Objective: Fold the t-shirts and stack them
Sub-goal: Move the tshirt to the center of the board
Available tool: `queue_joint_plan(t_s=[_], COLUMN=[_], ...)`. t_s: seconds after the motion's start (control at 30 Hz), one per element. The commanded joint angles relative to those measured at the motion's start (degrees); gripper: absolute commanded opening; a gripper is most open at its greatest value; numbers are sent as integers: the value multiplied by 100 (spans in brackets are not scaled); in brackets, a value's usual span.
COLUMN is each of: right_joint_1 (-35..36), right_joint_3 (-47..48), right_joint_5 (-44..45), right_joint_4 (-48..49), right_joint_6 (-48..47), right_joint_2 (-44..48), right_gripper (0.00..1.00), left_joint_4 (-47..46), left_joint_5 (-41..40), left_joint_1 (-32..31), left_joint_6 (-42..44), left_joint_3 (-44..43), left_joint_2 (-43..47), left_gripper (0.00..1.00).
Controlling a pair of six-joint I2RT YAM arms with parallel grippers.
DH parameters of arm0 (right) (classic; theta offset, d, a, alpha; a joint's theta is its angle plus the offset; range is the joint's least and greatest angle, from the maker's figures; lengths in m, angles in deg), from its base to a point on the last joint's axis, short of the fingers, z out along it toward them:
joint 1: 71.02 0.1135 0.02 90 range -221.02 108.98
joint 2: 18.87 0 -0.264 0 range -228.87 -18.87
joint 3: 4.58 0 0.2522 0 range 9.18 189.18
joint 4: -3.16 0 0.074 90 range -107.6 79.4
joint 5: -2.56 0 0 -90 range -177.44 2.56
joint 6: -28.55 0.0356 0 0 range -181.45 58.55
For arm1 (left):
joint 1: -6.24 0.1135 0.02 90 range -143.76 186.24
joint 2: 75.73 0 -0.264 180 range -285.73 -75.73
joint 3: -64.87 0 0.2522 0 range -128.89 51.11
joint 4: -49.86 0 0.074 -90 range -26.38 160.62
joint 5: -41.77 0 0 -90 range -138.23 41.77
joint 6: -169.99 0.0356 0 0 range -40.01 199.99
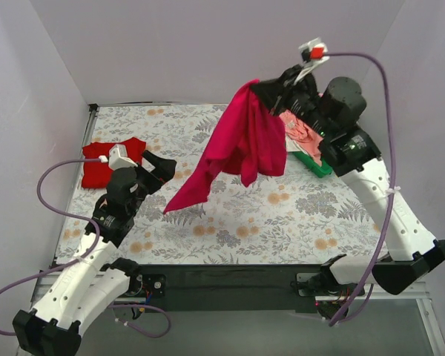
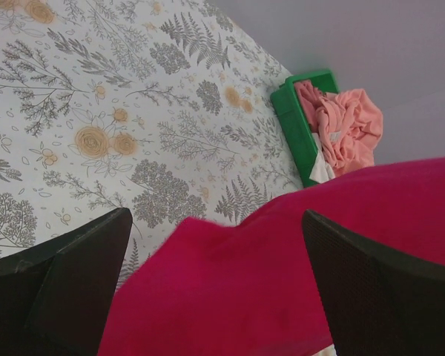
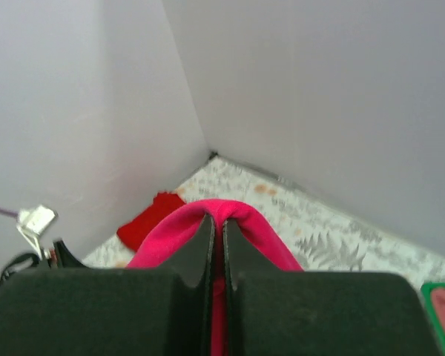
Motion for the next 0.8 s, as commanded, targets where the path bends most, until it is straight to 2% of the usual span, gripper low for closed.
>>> queue_joint_plan(t_s=[0.0,0.03,0.13,0.23,0.33,0.53,0.57,0.63,0.67,0.73,0.77], right_joint_1=[286,296,296,279,86,-635,-844,-952,-996,-987,-996], right_joint_3=[-1140,-1883,-2898,-4198,-4693,-5362,-5389,-5398,-5389,-5371,-5363], right_joint_5=[530,653,1697,3137,3606,3819,3749,3486,3441,3292,3274], right_joint_4=[586,761,938,930,860,763,745,728,710,631,605], right_joint_6=[37,81,248,424,565,776,776,627,557,373,354], right_joint_2=[446,561,905,976,800,405,300,211,176,202,289], right_gripper=[1,1,1,1,1,1,5,16,36,57,77], left_joint_4=[-28,-28,-28,16,130,947,1052,1080,1071,1071,1132], left_joint_5=[-222,-239,-257,-266,-292,-442,-416,-285,-231,-179,-196], left_joint_1=[5,5,14,13,5,5,5,5,13,13,5], left_joint_6=[-165,-173,-235,-323,-489,-876,-920,-1017,-1052,-1122,-1166], left_joint_3=[136,154,189,180,145,-294,-321,-269,-225,-128,-32], left_joint_2=[191,209,174,34,-247,-1302,-1390,-1609,-1654,-1681,-1663], left_gripper=[98,98,98,98,98,98,98,98,98,98,98])
